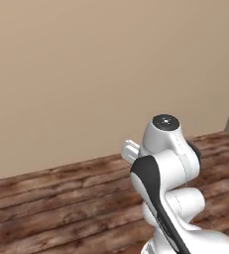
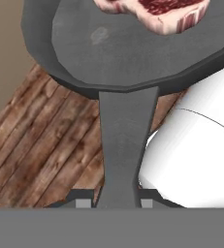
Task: Pick up the pan with the steak in it and place it on the dining table. Then place the steak on the plate.
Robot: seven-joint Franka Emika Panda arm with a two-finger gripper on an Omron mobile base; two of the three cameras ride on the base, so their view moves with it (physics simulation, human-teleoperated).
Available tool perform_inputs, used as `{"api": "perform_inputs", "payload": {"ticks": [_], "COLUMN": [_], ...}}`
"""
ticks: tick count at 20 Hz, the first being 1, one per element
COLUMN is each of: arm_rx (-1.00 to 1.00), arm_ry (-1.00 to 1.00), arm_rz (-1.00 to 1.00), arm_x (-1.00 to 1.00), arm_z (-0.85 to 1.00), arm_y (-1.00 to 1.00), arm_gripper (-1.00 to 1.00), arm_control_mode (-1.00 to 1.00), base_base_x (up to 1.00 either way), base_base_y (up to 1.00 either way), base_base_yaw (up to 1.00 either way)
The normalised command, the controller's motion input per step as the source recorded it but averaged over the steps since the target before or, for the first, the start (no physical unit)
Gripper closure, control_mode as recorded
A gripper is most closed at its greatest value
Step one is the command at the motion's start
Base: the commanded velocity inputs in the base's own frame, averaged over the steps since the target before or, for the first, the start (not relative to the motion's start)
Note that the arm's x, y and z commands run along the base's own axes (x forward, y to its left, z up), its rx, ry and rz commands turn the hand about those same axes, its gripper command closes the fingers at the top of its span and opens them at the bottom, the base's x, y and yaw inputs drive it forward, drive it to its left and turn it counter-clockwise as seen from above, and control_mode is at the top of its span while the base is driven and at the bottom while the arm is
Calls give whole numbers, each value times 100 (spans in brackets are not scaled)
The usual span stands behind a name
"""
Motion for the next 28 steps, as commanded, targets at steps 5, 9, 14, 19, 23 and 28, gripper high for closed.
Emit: {"api": "perform_inputs", "payload": {"ticks": [5, 9, 14, 19, 23, 28], "arm_rx": [0, 0, 0, 0, 0, 0], "arm_ry": [0, 0, 0, 0, 0, 0], "arm_rz": [0, 0, 0, 0, 0, 0], "arm_x": [0, 0, 0, 0, 0, 0], "arm_z": [0, 0, 0, 0, 0, 0], "arm_y": [0, 0, 0, 0, 0, 0], "arm_gripper": [100, 100, 100, 100, 100, 100], "arm_control_mode": [100, 100, 100, 100, 100, 100], "base_base_x": [53, 11, 3, 1, 0, 0], "base_base_y": [-2, 0, 0, 0, 0, 0], "base_base_yaw": [37, 49, 50, 50, 50, 50]}}
